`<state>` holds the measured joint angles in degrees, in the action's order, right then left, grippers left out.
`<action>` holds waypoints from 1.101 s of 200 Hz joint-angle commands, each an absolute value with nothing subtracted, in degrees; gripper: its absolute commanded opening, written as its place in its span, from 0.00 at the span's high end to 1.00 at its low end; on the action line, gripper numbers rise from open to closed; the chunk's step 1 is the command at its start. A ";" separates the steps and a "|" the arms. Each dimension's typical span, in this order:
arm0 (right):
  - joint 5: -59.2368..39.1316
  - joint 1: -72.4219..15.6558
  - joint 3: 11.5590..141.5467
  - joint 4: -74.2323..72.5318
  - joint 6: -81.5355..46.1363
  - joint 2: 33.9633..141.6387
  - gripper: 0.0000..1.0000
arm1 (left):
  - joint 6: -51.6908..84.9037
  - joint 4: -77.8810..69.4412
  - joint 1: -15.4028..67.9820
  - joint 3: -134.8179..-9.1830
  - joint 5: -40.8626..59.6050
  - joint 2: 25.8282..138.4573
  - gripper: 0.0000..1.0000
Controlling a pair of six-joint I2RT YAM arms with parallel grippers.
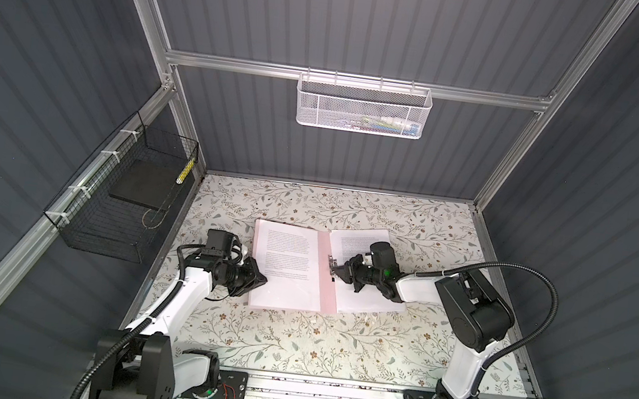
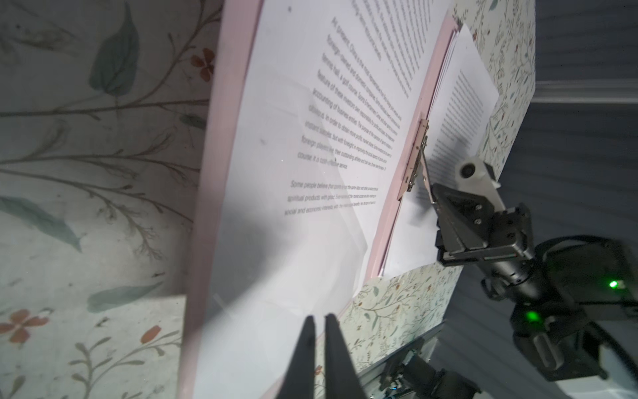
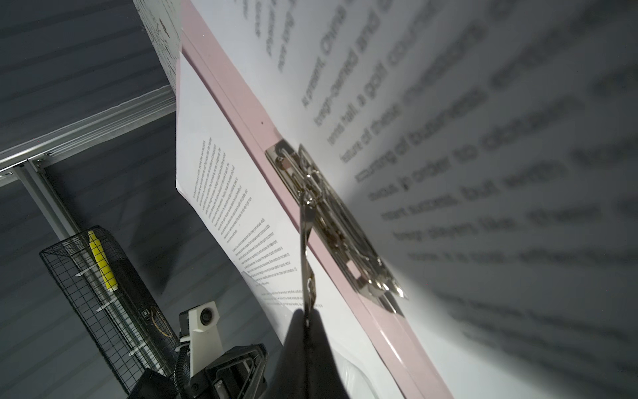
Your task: Put the files into the folder
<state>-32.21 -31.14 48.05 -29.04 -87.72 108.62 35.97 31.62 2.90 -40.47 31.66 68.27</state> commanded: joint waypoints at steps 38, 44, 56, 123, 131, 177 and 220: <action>-32.80 -30.89 47.37 -23.70 -79.76 106.24 1.00 | 40.45 30.08 2.64 -37.15 31.04 66.10 1.00; -32.67 -30.86 47.01 -23.66 -78.91 106.08 1.00 | 40.64 29.95 2.64 -36.99 30.88 66.00 1.00; -32.41 -30.94 46.48 -22.55 -76.55 105.86 1.00 | 40.59 30.26 2.66 -36.99 30.43 66.17 1.00; -26.70 -30.82 42.36 -15.41 -63.94 103.86 1.00 | 40.41 32.19 2.64 -37.61 27.41 66.00 1.00; -26.19 -30.78 41.71 -15.72 -63.28 104.07 1.00 | 40.40 32.30 2.63 -37.71 27.19 66.08 1.00; -23.71 -30.73 39.09 -15.99 -61.35 105.60 1.00 | 39.55 32.21 2.64 -38.39 26.86 67.76 1.00; -17.68 -30.28 37.70 -12.82 -59.51 105.43 1.00 | 39.50 30.08 2.64 -37.88 27.74 69.06 1.00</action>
